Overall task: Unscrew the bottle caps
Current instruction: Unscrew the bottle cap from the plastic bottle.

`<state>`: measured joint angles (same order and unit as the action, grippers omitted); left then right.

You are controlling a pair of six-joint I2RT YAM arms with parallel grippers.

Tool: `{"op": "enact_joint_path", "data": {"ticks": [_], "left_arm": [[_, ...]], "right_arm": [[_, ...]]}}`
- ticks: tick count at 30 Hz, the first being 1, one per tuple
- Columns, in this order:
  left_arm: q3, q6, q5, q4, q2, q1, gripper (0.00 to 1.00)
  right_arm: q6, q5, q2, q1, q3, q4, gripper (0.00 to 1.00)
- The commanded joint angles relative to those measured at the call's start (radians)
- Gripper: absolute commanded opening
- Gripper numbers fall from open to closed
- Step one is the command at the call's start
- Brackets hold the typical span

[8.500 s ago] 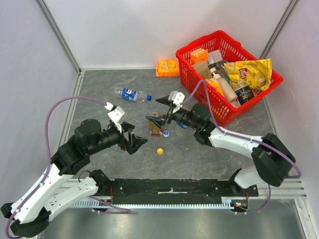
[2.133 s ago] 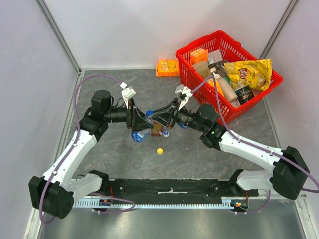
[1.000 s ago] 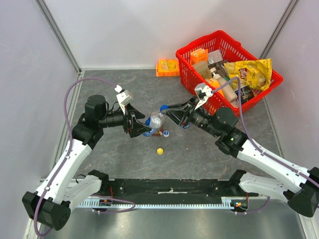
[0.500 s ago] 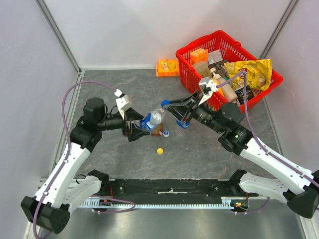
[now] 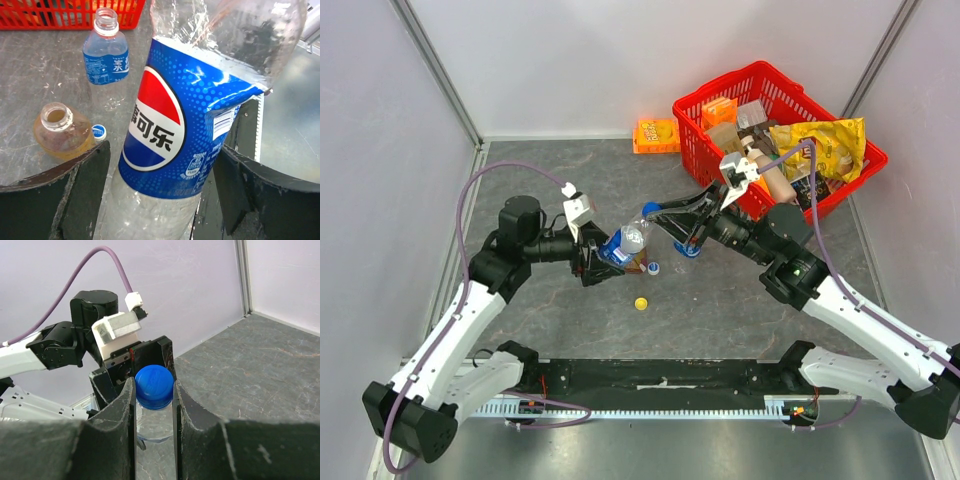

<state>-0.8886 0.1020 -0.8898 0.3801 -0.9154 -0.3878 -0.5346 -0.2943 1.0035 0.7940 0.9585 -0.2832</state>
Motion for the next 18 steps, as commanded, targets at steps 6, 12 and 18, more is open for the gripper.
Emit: {"op": "enact_joint_path", "data": {"ticks": [6,12,18], "left_arm": [[-0.023,0.079,0.002,0.049,-0.017,-0.048,0.58],[-0.023,0.081,-0.005,0.049,-0.011,-0.057,0.42],[-0.021,0.073,0.041,0.059,0.0,-0.059,0.36]], "right_arm": [[-0.042,-0.029,0.004,-0.007,0.019,-0.083,0.0],[-0.045,-0.022,0.0,-0.012,-0.006,-0.099,0.0],[-0.021,-0.012,0.0,-0.015,-0.006,-0.054,0.31]]}}
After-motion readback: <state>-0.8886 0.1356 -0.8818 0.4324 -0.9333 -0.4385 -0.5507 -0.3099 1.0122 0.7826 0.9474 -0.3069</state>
